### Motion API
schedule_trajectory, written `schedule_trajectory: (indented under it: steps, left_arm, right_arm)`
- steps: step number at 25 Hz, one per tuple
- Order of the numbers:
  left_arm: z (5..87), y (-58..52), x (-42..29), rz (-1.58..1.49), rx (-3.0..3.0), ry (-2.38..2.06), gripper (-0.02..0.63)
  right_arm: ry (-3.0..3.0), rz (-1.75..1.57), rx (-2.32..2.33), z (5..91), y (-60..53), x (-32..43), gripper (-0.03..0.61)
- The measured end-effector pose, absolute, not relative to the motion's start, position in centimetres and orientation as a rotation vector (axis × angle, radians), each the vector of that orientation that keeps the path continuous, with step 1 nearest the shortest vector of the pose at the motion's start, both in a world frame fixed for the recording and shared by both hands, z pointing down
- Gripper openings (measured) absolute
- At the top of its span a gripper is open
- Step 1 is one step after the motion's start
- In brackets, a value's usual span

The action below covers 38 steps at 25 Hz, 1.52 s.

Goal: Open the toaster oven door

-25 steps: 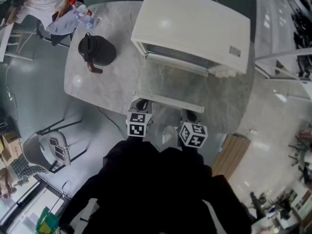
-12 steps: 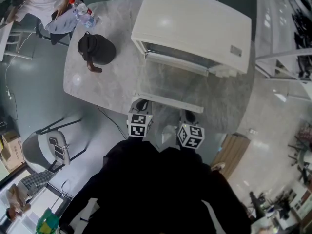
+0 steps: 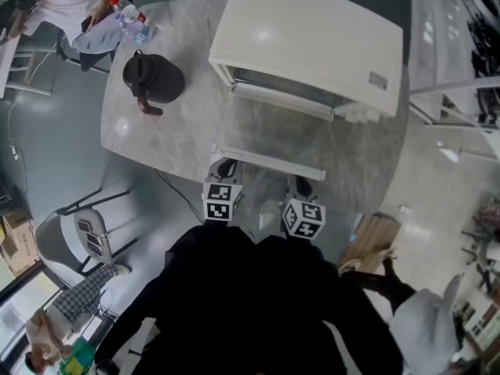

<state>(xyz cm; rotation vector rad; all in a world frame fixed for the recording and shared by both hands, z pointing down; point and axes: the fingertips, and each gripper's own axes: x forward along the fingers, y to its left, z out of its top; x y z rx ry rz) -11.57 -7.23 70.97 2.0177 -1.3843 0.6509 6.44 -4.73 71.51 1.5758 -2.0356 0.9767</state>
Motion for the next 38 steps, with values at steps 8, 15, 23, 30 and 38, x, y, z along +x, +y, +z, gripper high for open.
schedule_trajectory:
  steps: [8, 15, 23, 30, 38]
  left_arm:
    - [72.3, -6.0, -11.7, 0.686, 1.976, -1.361, 0.005]
    - [73.2, -5.9, -11.7, 0.72, 1.957, -1.338, 0.005]
    - [74.5, -5.8, -11.7, 0.75, 1.915, -1.308, 0.003]
    - [75.3, -5.6, -11.6, 0.772, 1.911, -1.294, 0.003]
    - [76.2, -5.4, -11.6, 0.796, 1.896, -1.279, 0.003]
  right_arm:
    - [-2.003, 0.993, 1.536, 72.8, -3.9, 6.3, 0.003]
    - [-1.96, 1.013, 1.516, 73.3, -3.8, 6.4, 0.003]
    - [-1.921, 1.025, 1.495, 74.6, -3.5, 6.4, 0.003]
    - [-1.902, 1.035, 1.487, 75.6, -3.4, 6.5, 0.003]
    - [-1.877, 1.058, 1.48, 76.4, -3.3, 6.5, 0.003]
